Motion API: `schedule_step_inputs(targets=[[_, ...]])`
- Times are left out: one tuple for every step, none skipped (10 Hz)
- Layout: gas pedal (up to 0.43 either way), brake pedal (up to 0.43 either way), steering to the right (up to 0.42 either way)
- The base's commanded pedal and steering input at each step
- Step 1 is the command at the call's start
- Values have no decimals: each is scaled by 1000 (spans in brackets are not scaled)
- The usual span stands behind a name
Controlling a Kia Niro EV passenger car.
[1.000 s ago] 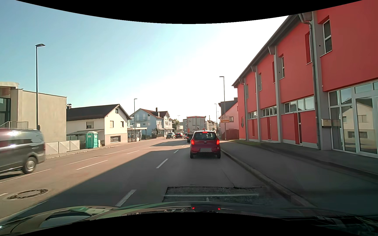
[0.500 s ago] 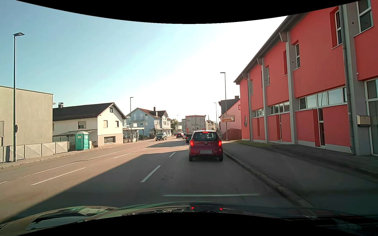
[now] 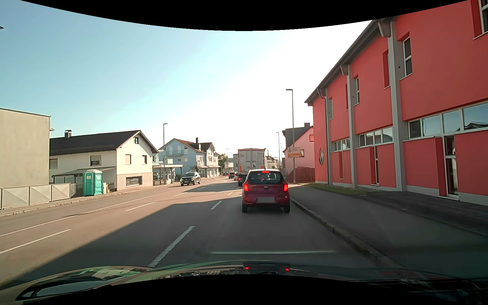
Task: Follow the waypoints while adhering to traffic rules and regulations
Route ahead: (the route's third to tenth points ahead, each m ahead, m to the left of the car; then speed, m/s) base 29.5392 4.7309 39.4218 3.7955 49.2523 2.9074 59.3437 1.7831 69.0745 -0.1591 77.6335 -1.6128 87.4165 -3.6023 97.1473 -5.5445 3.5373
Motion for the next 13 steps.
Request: schedule_step_inputs(targets=[[0,110,12],[0,104,11],[0,98,11],[0,98,12],[0,104,12],[0,110,11],[0,122,12],[0,128,14],[0,140,13],[0,152,13],[0,159,12],[0,152,13],[0,159,13]])
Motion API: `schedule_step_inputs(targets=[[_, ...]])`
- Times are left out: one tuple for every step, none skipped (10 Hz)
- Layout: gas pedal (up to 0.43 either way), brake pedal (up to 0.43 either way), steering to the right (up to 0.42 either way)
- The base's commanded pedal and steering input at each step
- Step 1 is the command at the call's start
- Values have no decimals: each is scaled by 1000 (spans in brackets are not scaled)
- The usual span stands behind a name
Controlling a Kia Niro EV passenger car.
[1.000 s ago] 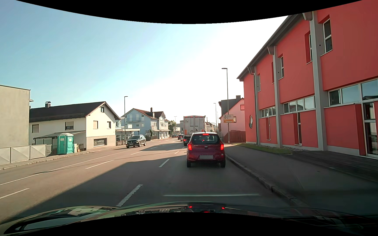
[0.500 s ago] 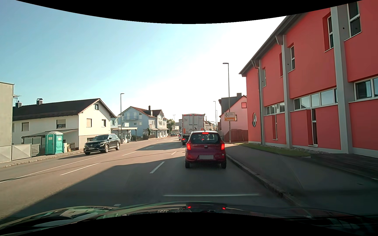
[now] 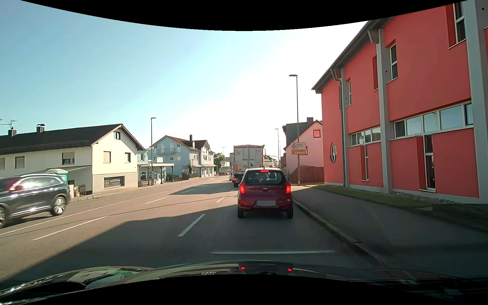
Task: Follow the waypoints while adhering to traffic rules and regulations
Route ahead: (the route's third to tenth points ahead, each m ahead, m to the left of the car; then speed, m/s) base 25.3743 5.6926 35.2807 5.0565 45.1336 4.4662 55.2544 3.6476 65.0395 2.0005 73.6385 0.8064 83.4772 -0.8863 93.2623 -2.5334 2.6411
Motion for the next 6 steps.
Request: schedule_step_inputs(targets=[[0,159,13],[0,165,13],[0,165,13],[0,165,13],[0,165,13],[0,159,13]])
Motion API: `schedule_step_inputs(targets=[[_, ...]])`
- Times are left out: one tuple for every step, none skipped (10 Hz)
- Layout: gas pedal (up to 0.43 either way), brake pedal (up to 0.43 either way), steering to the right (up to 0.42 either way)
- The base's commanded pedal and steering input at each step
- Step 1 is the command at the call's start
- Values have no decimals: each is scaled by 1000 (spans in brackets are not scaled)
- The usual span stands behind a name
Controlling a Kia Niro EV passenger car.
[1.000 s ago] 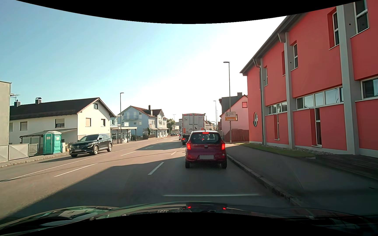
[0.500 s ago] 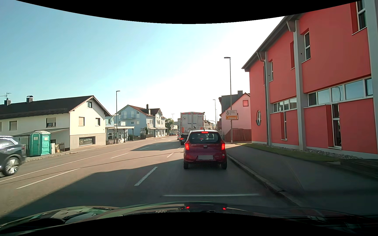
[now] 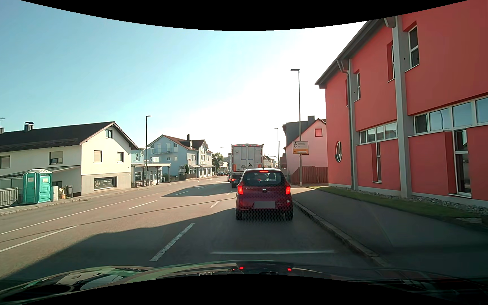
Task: Follow the waypoints while adhering to traffic rules and regulations
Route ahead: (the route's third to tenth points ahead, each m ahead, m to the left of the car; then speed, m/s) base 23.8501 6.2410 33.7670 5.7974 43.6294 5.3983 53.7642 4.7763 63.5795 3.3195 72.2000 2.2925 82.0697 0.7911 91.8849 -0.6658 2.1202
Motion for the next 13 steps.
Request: schedule_step_inputs(targets=[[0,134,13],[0,122,13],[0,110,10],[0,104,8],[0,104,8],[0,98,7],[0,91,7],[0,85,5],[0,73,6],[0,61,4],[0,55,4],[0,61,7],[0,55,13]])
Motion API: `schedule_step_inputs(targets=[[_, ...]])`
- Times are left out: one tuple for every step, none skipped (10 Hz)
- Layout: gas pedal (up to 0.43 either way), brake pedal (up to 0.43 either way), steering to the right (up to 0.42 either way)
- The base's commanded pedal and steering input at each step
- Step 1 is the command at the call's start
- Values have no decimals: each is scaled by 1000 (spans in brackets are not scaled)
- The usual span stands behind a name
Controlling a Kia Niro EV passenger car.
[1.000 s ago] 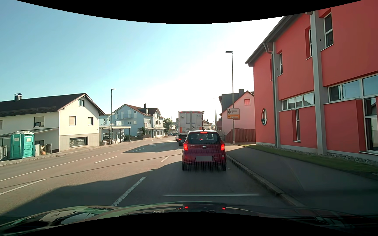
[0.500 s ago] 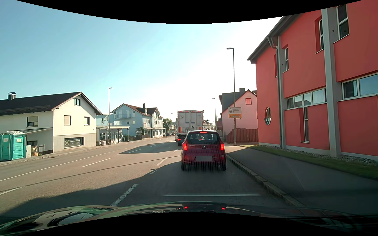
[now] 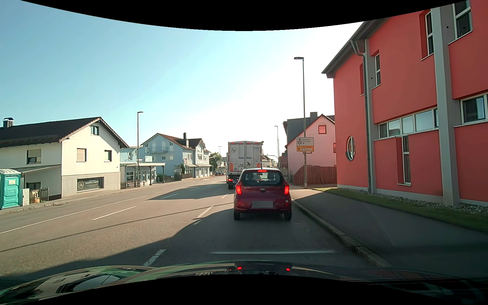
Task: Follow the waypoints while adhering to traffic rules and regulations
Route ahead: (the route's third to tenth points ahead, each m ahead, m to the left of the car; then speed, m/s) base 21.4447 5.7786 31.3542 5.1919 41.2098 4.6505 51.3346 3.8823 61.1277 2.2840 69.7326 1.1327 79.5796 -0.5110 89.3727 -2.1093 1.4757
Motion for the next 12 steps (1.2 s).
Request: schedule_step_inputs(targets=[[0,55,18],[0,24,20],[0,18,20],[0,18,20],[0,18,20],[0,18,20],[0,18,20],[0,18,21],[0,6,22],[0,0,24],[0,0,25],[0,0,26]])
